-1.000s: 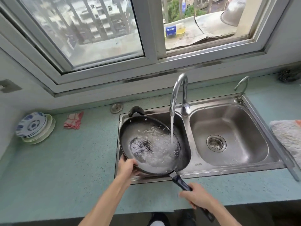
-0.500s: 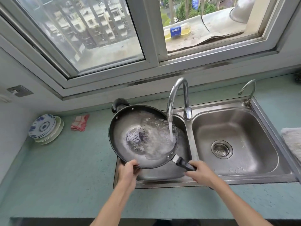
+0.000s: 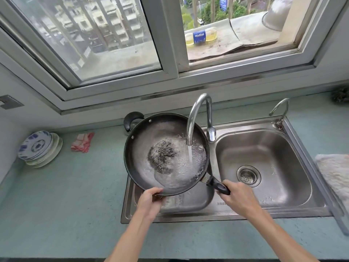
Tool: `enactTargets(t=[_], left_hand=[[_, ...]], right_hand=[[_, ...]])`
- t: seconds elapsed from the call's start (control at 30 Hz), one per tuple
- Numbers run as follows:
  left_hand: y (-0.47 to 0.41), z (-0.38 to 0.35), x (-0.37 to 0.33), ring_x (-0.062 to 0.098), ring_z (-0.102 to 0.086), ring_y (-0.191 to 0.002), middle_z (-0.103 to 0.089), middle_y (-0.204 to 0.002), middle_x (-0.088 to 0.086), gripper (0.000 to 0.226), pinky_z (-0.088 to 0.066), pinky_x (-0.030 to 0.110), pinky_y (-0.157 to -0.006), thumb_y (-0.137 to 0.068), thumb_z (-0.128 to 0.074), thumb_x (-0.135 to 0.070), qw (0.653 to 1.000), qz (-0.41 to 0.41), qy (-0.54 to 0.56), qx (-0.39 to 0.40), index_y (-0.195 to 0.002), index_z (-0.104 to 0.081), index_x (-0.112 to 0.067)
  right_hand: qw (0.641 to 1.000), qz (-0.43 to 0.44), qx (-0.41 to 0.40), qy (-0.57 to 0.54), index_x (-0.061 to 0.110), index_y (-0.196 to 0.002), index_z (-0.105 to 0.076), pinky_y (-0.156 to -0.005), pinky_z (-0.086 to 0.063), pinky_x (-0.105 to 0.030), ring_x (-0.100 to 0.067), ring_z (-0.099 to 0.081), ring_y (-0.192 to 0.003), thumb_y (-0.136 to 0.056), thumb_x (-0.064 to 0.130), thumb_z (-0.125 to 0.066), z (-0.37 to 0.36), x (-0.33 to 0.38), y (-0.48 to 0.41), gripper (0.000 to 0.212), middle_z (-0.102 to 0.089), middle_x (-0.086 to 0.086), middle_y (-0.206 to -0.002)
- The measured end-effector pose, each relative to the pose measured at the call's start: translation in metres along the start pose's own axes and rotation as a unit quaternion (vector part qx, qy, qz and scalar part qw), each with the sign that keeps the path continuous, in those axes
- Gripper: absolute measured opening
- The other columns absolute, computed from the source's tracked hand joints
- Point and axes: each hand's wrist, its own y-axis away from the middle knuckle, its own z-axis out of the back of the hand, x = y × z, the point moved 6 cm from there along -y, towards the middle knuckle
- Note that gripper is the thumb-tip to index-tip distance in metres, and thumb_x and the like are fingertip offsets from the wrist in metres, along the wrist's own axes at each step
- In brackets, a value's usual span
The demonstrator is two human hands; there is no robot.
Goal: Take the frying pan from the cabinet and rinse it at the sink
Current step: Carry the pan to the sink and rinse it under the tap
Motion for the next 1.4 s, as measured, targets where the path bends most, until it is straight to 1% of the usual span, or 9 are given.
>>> enactTargets(t=[0.13, 0.33, 0.53, 0.67, 0.73, 0.8, 1.0, 1.2, 1.4], left_hand=[[-0.011, -0.005, 0.006, 0.028, -0.061, -0.083, -0.063, -0.092, 0.019, 0.021, -0.062, 0.033, -0.067, -0.086, -0.046, 0.016, 1.000, 0.025, -0.002, -0.004, -0.100, -0.059, 0.007], [-0.011, 0.008, 0.027, 0.031, -0.060, -0.078, -0.061, -0.088, 0.021, 0.001, -0.056, 0.046, -0.079, -0.092, -0.058, -0.003, 0.985, 0.111, -0.130, -0.023, -0.092, -0.059, -0.003], [-0.008, 0.015, 0.043, 0.033, -0.059, -0.083, -0.059, -0.091, 0.021, 0.005, -0.049, 0.046, -0.085, -0.093, -0.049, -0.004, 0.991, 0.116, -0.050, -0.037, -0.097, -0.053, -0.003], [-0.004, 0.017, 0.050, 0.046, -0.054, -0.107, -0.051, -0.101, 0.025, 0.036, -0.038, 0.055, -0.103, -0.091, -0.056, -0.014, 0.988, 0.151, -0.016, -0.033, -0.119, -0.036, -0.004], [-0.001, 0.019, 0.054, 0.048, -0.049, -0.117, -0.045, -0.099, 0.023, 0.039, -0.039, 0.056, -0.100, -0.093, -0.056, -0.015, 0.987, 0.159, 0.006, -0.038, -0.121, -0.030, -0.007], [0.001, 0.022, 0.053, 0.047, -0.052, -0.109, -0.048, -0.100, 0.023, 0.045, -0.044, 0.055, -0.090, -0.091, -0.059, -0.015, 0.988, 0.150, 0.011, -0.035, -0.127, -0.034, -0.004], [0.009, 0.046, 0.028, 0.051, -0.046, -0.127, -0.042, -0.141, 0.034, 0.067, -0.042, 0.055, -0.105, -0.088, -0.063, -0.018, 0.993, 0.112, -0.009, -0.025, -0.146, -0.030, -0.009], [0.026, 0.068, -0.006, 0.045, -0.063, -0.101, -0.062, -0.109, 0.031, 0.044, -0.052, 0.047, -0.088, -0.091, -0.059, -0.013, 0.996, 0.040, -0.067, -0.049, -0.132, -0.044, -0.009], [0.035, 0.064, -0.049, 0.030, -0.066, -0.110, -0.062, -0.127, 0.021, 0.041, -0.052, 0.046, -0.097, -0.099, -0.051, -0.014, 0.981, -0.086, -0.172, -0.022, -0.139, -0.049, -0.015]], right_hand=[[0.997, 0.003, -0.017, 0.069, 0.019, -0.092, -0.062, -0.060, -0.034, -0.036, -0.038, -0.068, -0.086, -0.089, 0.047, -0.057, 0.014, 0.000, 0.005, 0.029, -0.073, -0.012, -0.083], [0.987, 0.002, -0.043, 0.156, 0.023, -0.085, -0.058, -0.053, -0.036, -0.035, -0.028, -0.069, -0.072, -0.089, 0.059, -0.051, 0.036, -0.006, 0.016, 0.037, -0.071, -0.003, -0.072], [0.979, -0.003, -0.027, 0.201, 0.021, -0.085, -0.058, -0.053, -0.034, -0.035, -0.031, -0.069, -0.071, -0.090, 0.054, -0.055, 0.029, -0.002, 0.023, 0.033, -0.072, -0.004, -0.075], [0.975, -0.005, -0.010, 0.223, 0.021, -0.088, -0.055, -0.053, -0.035, -0.035, -0.032, -0.069, -0.073, -0.091, 0.054, -0.052, 0.026, -0.004, 0.024, 0.033, -0.071, -0.003, -0.078], [0.973, -0.006, -0.002, 0.232, 0.021, -0.089, -0.055, -0.053, -0.035, -0.035, -0.031, -0.068, -0.073, -0.092, 0.052, -0.051, 0.023, -0.003, 0.024, 0.031, -0.070, -0.002, -0.078], [0.973, -0.014, 0.006, 0.231, 0.022, -0.089, -0.055, -0.054, -0.036, -0.035, -0.030, -0.068, -0.073, -0.092, 0.049, -0.050, 0.021, -0.003, 0.024, 0.028, -0.070, -0.001, -0.078], [0.982, -0.034, 0.045, 0.179, 0.024, -0.092, -0.061, -0.063, -0.044, -0.034, -0.026, -0.069, -0.086, -0.087, 0.045, -0.052, 0.014, -0.003, 0.026, 0.023, -0.072, 0.001, -0.086], [0.990, -0.041, 0.122, 0.057, 0.022, -0.071, -0.053, -0.057, -0.038, -0.034, -0.026, -0.063, -0.075, -0.079, 0.042, -0.059, -0.011, 0.009, 0.031, 0.022, -0.060, 0.000, -0.069], [0.974, -0.092, 0.188, -0.092, 0.017, -0.057, -0.045, -0.048, -0.031, -0.029, -0.013, -0.043, -0.048, -0.077, 0.038, -0.069, -0.054, 0.018, 0.048, 0.038, -0.044, 0.002, -0.050]])
